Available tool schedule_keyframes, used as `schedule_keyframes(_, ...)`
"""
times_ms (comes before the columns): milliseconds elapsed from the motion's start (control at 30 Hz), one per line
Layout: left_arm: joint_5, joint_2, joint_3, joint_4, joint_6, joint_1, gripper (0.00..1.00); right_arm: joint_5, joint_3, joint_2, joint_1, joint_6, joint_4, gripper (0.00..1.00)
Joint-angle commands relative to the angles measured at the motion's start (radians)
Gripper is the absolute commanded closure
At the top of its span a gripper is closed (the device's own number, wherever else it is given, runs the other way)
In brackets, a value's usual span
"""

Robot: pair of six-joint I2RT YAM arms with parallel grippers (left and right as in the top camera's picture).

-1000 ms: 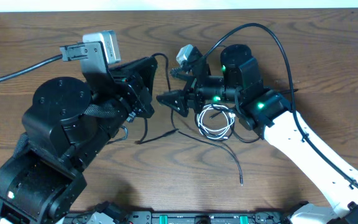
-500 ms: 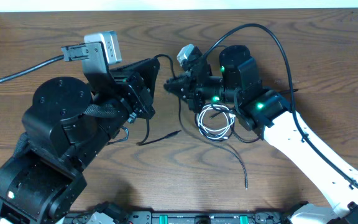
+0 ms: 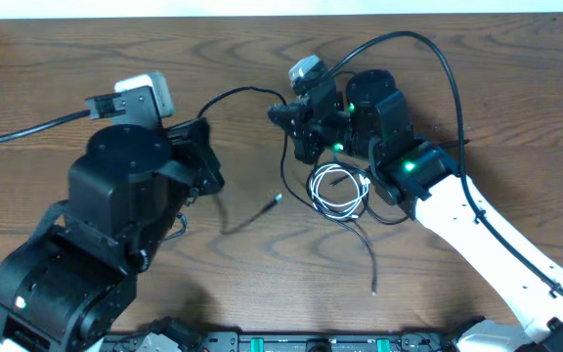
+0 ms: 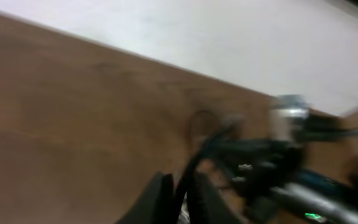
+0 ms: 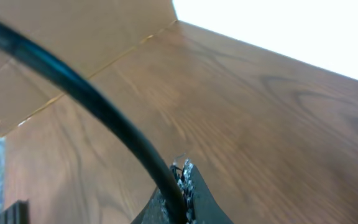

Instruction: Untangle cables

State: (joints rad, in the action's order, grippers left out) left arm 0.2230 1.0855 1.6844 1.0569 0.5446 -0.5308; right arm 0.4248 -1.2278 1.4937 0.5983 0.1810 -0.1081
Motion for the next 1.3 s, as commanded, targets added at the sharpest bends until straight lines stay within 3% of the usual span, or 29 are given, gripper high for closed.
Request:
schedule_keyframes(0,0.183,0.017,0.017,0.048,-0.008,0.005,0.83,-0.061,-0.021,-0.057,-0.019,0.033,0.005,0.99)
schedule_keyframes(100,0.190,0.032,0.017,0.069,-0.009,0.005,0.65,-0.061,-0.036,-0.089,-0.035,0.043,0.004,0.99)
schedule_keyframes(200,0.189,0.049,0.017,0.072,-0.008,0.005,0.35,-0.070,-0.045,-0.116,-0.037,0.051,0.004,0.99)
schedule_keyframes(267,0.188,0.058,0.017,0.072,-0.008,0.005,0.25,-0.072,-0.048,-0.126,-0.037,0.051,0.003,0.99)
schedule_keyframes(367,0.144,0.067,0.017,0.066,-0.009,0.005,0.18,-0.079,-0.048,-0.130,-0.037,0.050,-0.005,0.99)
schedule_keyframes(533,-0.089,0.070,0.017,0.026,-0.013,0.005,0.16,-0.184,-0.048,-0.118,-0.034,0.055,-0.071,0.99)
schedule_keyframes(767,-0.321,0.077,0.017,-0.008,-0.004,0.005,0.16,-0.315,-0.048,-0.114,-0.034,0.311,-0.112,0.99)
schedule_keyframes(900,-0.348,0.089,0.017,-0.006,0.084,0.005,0.23,-0.334,-0.048,-0.113,-0.034,0.352,-0.113,0.99)
schedule_keyframes(1067,-0.389,0.111,0.017,-0.008,0.241,0.005,0.23,-0.399,-0.047,-0.104,-0.020,0.357,-0.129,0.99)
schedule_keyframes(1267,-0.400,0.165,0.017,-0.046,0.291,0.005,0.23,-0.395,-0.047,-0.103,0.032,0.318,-0.137,0.99)
